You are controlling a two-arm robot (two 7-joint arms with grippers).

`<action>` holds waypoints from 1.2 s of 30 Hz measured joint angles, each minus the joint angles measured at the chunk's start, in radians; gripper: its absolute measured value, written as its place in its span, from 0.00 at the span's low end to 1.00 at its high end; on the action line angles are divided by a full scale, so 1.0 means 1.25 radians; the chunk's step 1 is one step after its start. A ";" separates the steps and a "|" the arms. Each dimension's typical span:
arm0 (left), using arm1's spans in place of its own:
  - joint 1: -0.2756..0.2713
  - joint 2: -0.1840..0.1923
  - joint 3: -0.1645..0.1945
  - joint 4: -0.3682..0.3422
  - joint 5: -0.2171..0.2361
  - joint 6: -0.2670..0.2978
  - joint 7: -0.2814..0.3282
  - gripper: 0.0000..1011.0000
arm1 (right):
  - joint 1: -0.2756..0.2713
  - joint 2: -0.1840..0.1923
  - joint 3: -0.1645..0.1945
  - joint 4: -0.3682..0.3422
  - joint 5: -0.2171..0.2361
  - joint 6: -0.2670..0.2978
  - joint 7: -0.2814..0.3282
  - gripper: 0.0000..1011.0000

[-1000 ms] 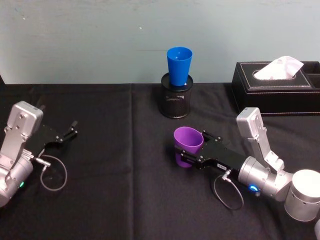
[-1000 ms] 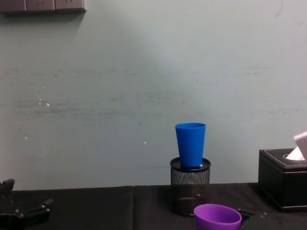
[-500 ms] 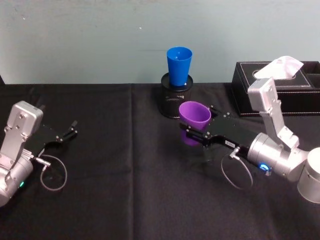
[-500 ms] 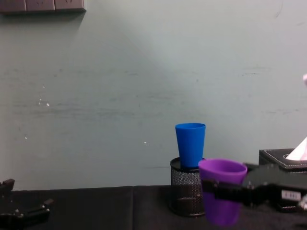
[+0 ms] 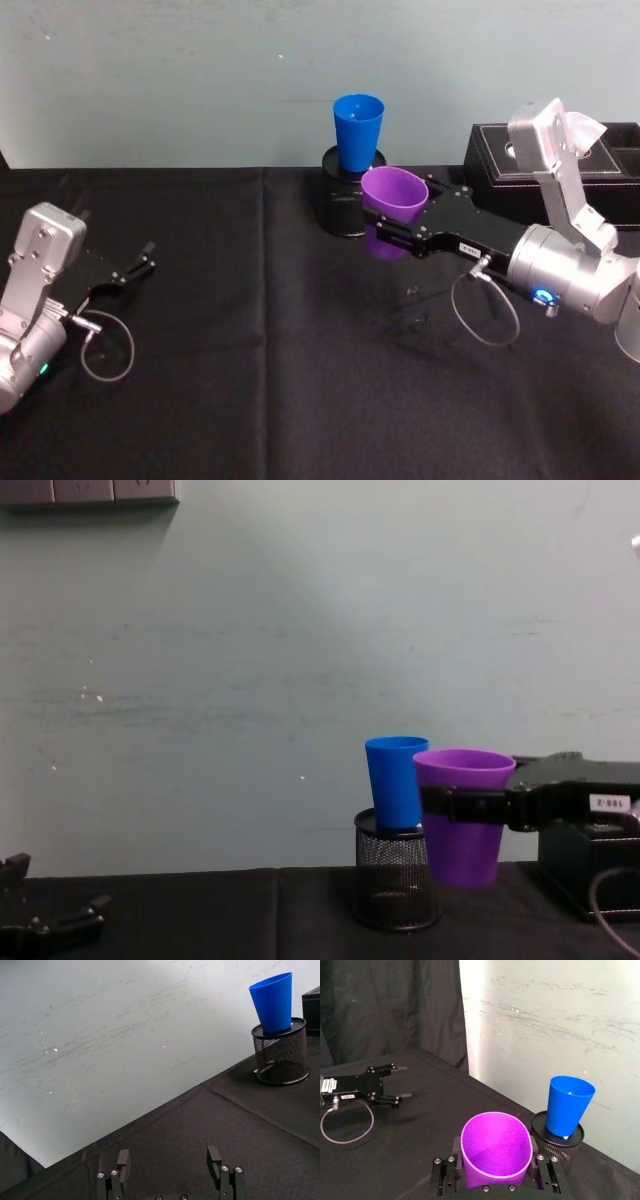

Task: Pick up one cup with a gripper and tap it against the other cup.

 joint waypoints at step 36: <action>0.000 0.000 0.000 0.000 0.000 0.000 0.000 0.99 | 0.014 0.014 -0.012 -0.013 0.003 0.021 -0.004 0.72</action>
